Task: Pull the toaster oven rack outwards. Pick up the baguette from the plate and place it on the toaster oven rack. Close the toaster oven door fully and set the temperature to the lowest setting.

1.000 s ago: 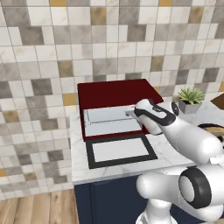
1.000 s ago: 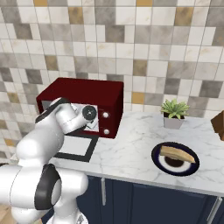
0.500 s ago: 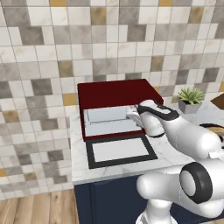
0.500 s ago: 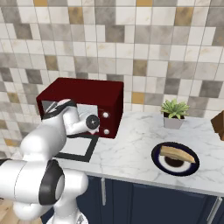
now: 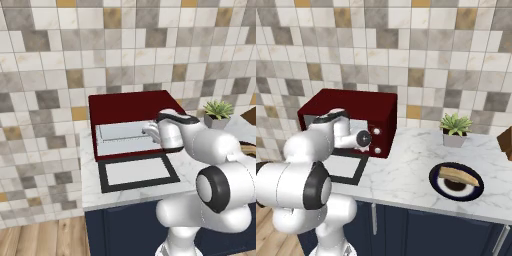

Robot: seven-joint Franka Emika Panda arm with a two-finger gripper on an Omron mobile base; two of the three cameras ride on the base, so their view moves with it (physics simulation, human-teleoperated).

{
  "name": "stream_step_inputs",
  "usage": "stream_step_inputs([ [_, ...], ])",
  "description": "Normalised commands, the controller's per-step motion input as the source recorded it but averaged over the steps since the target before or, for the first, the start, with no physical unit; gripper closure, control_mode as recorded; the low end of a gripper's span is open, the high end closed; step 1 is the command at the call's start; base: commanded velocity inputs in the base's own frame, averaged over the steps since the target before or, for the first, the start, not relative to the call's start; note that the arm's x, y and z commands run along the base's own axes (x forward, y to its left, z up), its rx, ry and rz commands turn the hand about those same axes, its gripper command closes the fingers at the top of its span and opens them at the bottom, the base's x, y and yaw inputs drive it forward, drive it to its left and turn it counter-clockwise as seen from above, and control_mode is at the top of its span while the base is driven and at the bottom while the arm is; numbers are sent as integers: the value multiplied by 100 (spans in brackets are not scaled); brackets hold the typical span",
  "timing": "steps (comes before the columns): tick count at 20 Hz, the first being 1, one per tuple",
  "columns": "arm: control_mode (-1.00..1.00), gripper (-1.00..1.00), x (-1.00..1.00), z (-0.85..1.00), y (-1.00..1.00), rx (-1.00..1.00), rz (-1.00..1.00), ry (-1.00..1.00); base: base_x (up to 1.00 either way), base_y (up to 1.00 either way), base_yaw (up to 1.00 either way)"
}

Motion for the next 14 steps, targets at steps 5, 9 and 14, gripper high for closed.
stream_step_inputs([
  [5, -100, -100, 31, -10, 0, 5, 0, 0, 0, 0, 0],
  [9, -100, -100, 2, -27, 0, 7, 0, 0, 0, 0, 0],
  [14, -100, -100, 6, -21, 0, 1, 0, 0, 0, 0, 0],
])
